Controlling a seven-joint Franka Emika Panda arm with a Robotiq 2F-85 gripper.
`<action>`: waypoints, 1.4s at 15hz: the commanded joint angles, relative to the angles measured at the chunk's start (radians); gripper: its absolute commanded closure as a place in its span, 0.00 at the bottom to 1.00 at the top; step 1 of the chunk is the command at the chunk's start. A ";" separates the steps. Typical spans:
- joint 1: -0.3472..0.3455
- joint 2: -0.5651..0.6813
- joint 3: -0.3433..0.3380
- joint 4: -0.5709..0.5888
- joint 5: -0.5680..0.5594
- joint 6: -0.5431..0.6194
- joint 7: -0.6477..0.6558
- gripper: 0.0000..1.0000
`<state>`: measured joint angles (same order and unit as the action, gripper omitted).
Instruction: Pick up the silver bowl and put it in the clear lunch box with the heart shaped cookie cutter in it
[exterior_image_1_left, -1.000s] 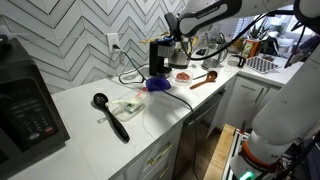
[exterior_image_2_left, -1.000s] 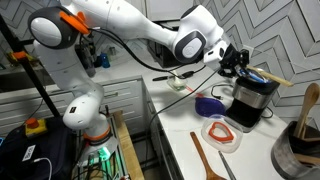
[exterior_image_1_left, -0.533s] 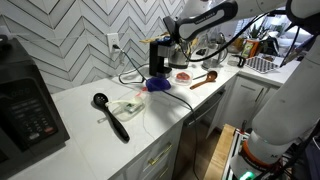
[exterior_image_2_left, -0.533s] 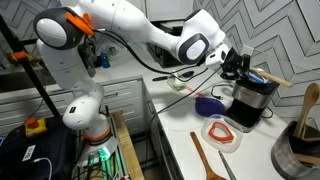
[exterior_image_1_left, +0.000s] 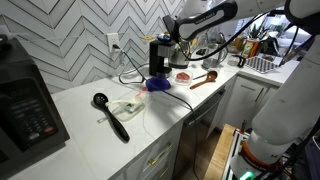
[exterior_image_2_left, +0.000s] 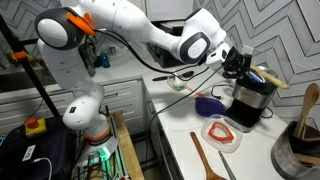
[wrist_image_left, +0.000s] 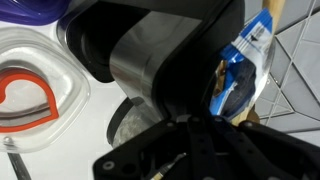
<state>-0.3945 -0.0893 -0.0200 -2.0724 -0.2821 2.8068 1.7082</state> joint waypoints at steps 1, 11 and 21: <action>-0.020 -0.045 -0.004 -0.005 -0.037 -0.014 0.040 1.00; -0.115 -0.233 -0.033 -0.121 -0.106 -0.131 0.018 1.00; -0.105 -0.498 -0.103 -0.407 -0.053 -0.136 -0.106 1.00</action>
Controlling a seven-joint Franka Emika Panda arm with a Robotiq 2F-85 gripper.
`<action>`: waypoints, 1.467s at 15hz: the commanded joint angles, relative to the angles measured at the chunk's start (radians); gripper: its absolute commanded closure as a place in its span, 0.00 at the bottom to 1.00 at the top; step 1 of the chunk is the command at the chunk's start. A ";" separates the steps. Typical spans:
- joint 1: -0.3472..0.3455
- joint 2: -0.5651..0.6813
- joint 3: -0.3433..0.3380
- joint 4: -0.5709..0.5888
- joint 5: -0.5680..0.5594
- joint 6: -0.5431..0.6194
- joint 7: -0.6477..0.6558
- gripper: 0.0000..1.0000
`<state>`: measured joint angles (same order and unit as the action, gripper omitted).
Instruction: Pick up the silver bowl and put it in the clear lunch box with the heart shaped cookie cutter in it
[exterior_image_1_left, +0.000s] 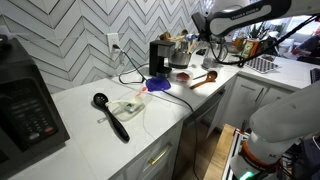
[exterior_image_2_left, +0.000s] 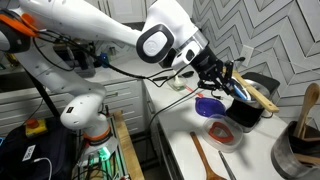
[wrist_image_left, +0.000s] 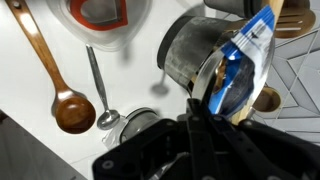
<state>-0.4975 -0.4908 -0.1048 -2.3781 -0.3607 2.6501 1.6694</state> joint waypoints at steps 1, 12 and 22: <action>0.004 -0.109 -0.032 -0.117 0.037 0.035 -0.106 1.00; 0.017 -0.156 -0.139 -0.276 0.294 0.114 -0.584 1.00; 0.026 -0.051 -0.114 -0.376 0.495 0.324 -0.760 1.00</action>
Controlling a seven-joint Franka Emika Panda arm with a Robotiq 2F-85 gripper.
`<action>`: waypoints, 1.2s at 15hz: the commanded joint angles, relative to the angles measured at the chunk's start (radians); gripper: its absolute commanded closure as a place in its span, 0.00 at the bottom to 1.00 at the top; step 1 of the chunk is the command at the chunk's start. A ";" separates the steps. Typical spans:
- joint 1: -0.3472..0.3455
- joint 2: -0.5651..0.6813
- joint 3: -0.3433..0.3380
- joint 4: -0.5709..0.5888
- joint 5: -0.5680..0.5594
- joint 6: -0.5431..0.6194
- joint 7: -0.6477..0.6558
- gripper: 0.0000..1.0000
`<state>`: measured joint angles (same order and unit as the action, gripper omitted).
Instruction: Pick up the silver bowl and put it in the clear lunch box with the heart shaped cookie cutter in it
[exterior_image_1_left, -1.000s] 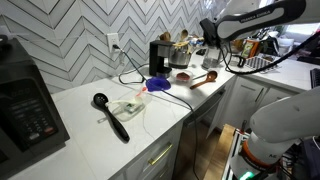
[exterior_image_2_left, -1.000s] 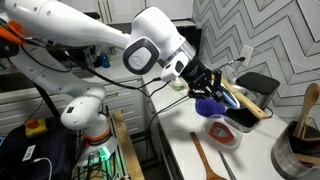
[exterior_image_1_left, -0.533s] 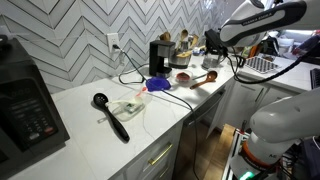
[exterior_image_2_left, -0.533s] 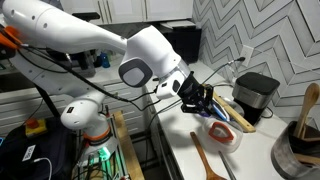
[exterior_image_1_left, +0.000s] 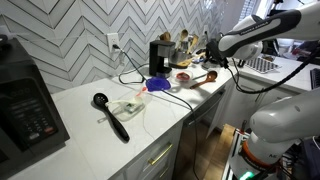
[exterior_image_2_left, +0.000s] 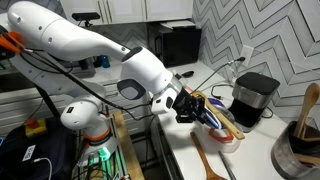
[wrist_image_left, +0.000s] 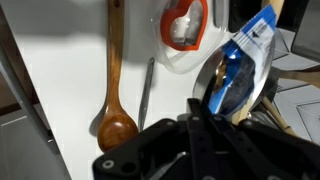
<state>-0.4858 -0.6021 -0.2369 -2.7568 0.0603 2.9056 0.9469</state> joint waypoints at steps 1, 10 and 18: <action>0.017 0.080 0.028 0.001 0.090 0.093 -0.041 1.00; -0.009 0.372 0.194 -0.002 0.119 0.437 0.005 1.00; -0.095 0.550 0.290 0.036 0.242 0.583 -0.049 0.97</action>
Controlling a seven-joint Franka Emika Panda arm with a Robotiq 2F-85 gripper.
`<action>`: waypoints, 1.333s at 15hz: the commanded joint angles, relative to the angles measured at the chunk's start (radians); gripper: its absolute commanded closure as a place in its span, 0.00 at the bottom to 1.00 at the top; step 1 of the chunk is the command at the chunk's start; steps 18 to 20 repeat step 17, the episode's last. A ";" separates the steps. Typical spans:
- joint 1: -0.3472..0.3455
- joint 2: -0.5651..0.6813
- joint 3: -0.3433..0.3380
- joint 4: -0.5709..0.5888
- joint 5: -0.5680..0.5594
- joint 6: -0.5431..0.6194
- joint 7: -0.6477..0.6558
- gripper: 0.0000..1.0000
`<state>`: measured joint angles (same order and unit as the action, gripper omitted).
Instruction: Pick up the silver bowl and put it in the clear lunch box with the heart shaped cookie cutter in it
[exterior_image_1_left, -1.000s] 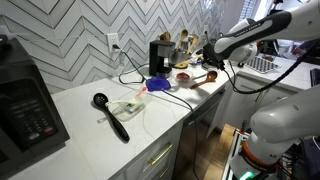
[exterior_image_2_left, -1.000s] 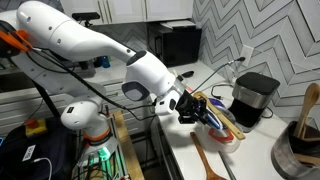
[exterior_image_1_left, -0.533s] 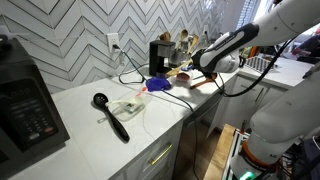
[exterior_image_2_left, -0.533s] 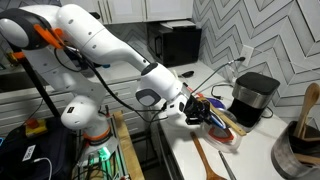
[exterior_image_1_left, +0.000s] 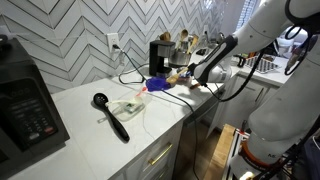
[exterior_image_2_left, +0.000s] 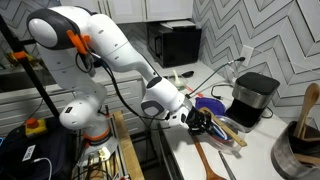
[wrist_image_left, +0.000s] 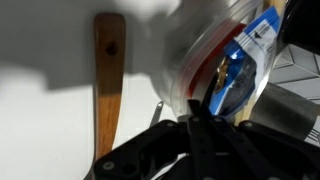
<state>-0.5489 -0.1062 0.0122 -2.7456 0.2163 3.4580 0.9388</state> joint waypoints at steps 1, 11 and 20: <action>-0.032 0.057 0.048 0.032 0.116 0.029 -0.050 0.72; -0.139 -0.228 0.044 0.020 0.195 -0.420 -0.303 0.08; 0.075 -0.347 -0.222 0.097 0.222 -0.666 -0.462 0.00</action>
